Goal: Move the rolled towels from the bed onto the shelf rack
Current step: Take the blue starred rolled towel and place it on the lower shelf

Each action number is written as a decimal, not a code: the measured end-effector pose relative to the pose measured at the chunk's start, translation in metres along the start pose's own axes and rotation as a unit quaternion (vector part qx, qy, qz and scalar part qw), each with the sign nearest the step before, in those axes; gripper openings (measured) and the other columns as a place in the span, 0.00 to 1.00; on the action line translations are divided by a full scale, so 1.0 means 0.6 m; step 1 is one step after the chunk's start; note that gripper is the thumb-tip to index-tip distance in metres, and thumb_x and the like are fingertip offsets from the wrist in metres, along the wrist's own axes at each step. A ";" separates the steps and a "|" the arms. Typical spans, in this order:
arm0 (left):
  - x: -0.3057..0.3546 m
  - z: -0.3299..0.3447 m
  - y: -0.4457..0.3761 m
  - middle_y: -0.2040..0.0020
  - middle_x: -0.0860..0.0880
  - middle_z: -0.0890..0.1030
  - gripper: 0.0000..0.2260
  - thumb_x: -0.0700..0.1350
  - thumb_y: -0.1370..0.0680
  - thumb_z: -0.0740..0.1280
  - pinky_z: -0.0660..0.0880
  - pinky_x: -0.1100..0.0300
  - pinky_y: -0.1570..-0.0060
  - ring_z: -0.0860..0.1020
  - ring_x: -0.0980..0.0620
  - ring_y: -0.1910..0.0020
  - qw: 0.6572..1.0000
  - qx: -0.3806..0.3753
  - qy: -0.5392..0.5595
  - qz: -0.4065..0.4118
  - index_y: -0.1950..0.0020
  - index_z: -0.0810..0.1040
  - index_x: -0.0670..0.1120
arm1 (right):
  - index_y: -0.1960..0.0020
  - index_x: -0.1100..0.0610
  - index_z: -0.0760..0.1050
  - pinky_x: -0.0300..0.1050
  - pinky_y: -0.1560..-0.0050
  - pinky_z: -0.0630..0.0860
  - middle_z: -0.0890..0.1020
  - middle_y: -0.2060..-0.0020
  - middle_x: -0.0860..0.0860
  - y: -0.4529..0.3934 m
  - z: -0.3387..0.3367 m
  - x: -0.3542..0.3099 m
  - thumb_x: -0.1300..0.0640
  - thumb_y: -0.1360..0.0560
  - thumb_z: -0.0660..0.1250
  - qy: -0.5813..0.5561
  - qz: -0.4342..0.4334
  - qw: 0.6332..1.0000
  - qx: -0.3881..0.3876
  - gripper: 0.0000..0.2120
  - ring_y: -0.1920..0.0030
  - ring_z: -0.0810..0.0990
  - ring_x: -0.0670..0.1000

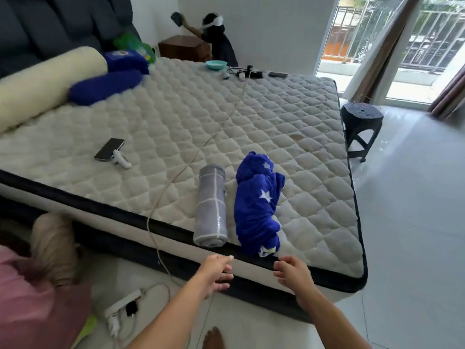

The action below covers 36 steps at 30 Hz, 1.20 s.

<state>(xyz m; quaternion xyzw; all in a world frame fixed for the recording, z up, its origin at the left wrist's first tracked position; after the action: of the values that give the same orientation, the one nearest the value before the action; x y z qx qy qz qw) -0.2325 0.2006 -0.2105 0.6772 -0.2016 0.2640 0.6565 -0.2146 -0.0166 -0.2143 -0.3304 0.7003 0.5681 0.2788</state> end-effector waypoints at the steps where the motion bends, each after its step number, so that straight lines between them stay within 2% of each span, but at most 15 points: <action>1: 0.011 0.006 -0.018 0.42 0.41 0.76 0.10 0.47 0.21 0.65 0.76 0.47 0.47 0.78 0.45 0.48 1.000 -0.006 0.018 -0.014 0.42 0.73 0.45 | 0.45 0.58 0.75 0.42 0.61 0.76 0.81 0.54 0.57 -0.018 0.000 -0.017 0.61 0.25 0.64 -0.004 -0.001 1.000 0.000 0.09 0.58 0.80 0.52; 4: 0.044 0.023 -0.060 0.34 0.41 0.73 0.21 0.47 0.21 0.65 0.75 0.45 0.44 0.75 0.43 0.40 0.997 -0.016 0.052 -0.060 0.30 0.67 0.43 | 0.45 0.58 0.74 0.46 0.57 0.78 0.81 0.53 0.58 -0.077 -0.002 -0.059 0.61 0.25 0.65 -0.017 0.005 1.000 0.005 0.09 0.55 0.80 0.54; 7: 0.068 0.035 -0.094 0.29 0.40 0.68 0.25 0.47 0.21 0.66 0.75 0.41 0.43 0.72 0.41 0.33 0.992 -0.021 0.066 -0.104 0.26 0.64 0.44 | 0.44 0.58 0.75 0.52 0.50 0.79 0.81 0.53 0.59 -0.123 0.002 -0.081 0.61 0.25 0.65 -0.013 0.021 1.000 0.009 0.09 0.54 0.80 0.56; 11: 0.088 0.049 -0.142 0.24 0.39 0.62 0.31 0.49 0.23 0.68 0.73 0.36 0.41 0.66 0.39 0.28 0.982 -0.021 0.090 -0.166 0.23 0.59 0.47 | 0.45 0.57 0.74 0.50 0.51 0.78 0.80 0.52 0.56 -0.186 0.012 -0.126 0.58 0.24 0.65 0.038 0.014 0.999 0.000 0.08 0.52 0.79 0.54; 15: 0.098 0.061 -0.181 0.23 0.41 0.59 0.35 0.52 0.25 0.70 0.71 0.33 0.39 0.63 0.38 0.26 0.964 -0.020 0.149 -0.220 0.23 0.58 0.47 | 0.44 0.56 0.75 0.43 0.60 0.73 0.80 0.55 0.51 -0.272 0.029 -0.204 0.55 0.25 0.66 0.116 -0.037 0.992 0.006 0.11 0.58 0.78 0.50; 17: 0.104 0.072 -0.202 0.23 0.41 0.60 0.37 0.54 0.26 0.71 0.70 0.32 0.38 0.63 0.37 0.27 0.957 -0.023 0.170 -0.234 0.23 0.58 0.48 | 0.42 0.56 0.74 0.45 0.57 0.73 0.80 0.51 0.53 -0.317 0.036 -0.248 0.53 0.26 0.67 0.155 -0.074 0.985 0.009 0.15 0.56 0.78 0.51; 20: 0.122 0.094 -0.233 0.23 0.42 0.62 0.39 0.57 0.28 0.72 0.71 0.33 0.39 0.63 0.37 0.27 0.954 -0.011 0.195 -0.228 0.23 0.58 0.49 | 0.36 0.57 0.70 0.51 0.45 0.76 0.76 0.41 0.55 -0.384 0.040 -0.299 0.49 0.28 0.69 0.182 -0.090 0.979 0.004 0.24 0.46 0.77 0.54; 25: 0.149 0.118 -0.266 0.24 0.44 0.64 0.41 0.59 0.33 0.75 0.73 0.35 0.46 0.66 0.36 0.29 0.951 0.037 0.217 -0.216 0.25 0.61 0.48 | 0.26 0.60 0.55 0.54 0.40 0.71 0.69 0.32 0.57 -0.469 0.068 -0.313 0.43 0.32 0.72 0.219 0.026 0.972 -0.084 0.43 0.36 0.72 0.60; 27: 0.162 0.125 -0.268 0.26 0.45 0.66 0.33 0.58 0.31 0.74 0.73 0.36 0.45 0.67 0.37 0.30 0.952 0.053 0.212 -0.214 0.32 0.66 0.49 | 0.25 0.61 0.49 0.54 0.39 0.70 0.67 0.30 0.59 -0.487 0.077 -0.311 0.45 0.31 0.72 0.227 0.054 0.967 -0.100 0.46 0.33 0.69 0.62; 29: 0.173 0.132 -0.270 0.28 0.45 0.69 0.23 0.56 0.29 0.74 0.72 0.36 0.45 0.69 0.37 0.32 0.952 0.067 0.207 -0.214 0.40 0.68 0.51 | 0.25 0.62 0.49 0.51 0.41 0.69 0.67 0.31 0.60 -0.504 0.079 -0.309 0.48 0.30 0.71 0.215 0.067 0.969 -0.097 0.45 0.34 0.70 0.62; 30: 0.176 0.134 -0.272 0.29 0.45 0.70 0.22 0.55 0.29 0.74 0.72 0.37 0.45 0.70 0.37 0.33 0.952 0.074 0.204 -0.215 0.41 0.68 0.52 | 0.26 0.62 0.49 0.50 0.44 0.69 0.68 0.32 0.60 -0.509 0.078 -0.308 0.50 0.29 0.71 0.204 0.070 0.972 -0.094 0.43 0.35 0.70 0.62; 34: 0.182 0.145 -0.278 0.35 0.46 0.74 0.25 0.54 0.31 0.75 0.72 0.36 0.43 0.71 0.39 0.34 0.955 0.086 0.186 -0.212 0.39 0.70 0.51 | 0.33 0.63 0.58 0.48 0.48 0.69 0.72 0.45 0.57 -0.524 0.059 -0.297 0.56 0.29 0.69 0.174 0.073 0.979 -0.078 0.31 0.48 0.72 0.57; 36: 0.187 0.147 -0.279 0.39 0.48 0.73 0.23 0.52 0.30 0.75 0.72 0.36 0.40 0.71 0.39 0.35 0.958 0.090 0.175 -0.208 0.40 0.70 0.50 | 0.38 0.64 0.65 0.50 0.48 0.72 0.74 0.48 0.57 -0.526 0.047 -0.296 0.57 0.32 0.68 0.160 0.076 0.982 -0.063 0.25 0.50 0.75 0.58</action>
<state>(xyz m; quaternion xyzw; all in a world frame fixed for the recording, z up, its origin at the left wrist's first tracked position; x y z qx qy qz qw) -0.0331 0.1303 -0.2718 0.7035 0.0867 0.2532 0.6584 0.1430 -0.0059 -0.2769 -0.3801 0.7218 0.5701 0.0980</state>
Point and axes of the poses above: each hand's wrist, its own y-axis away from the middle knuckle, its own z-axis out of the palm, x = y × z, the point moved 5 cm from there along -y, towards the middle knuckle
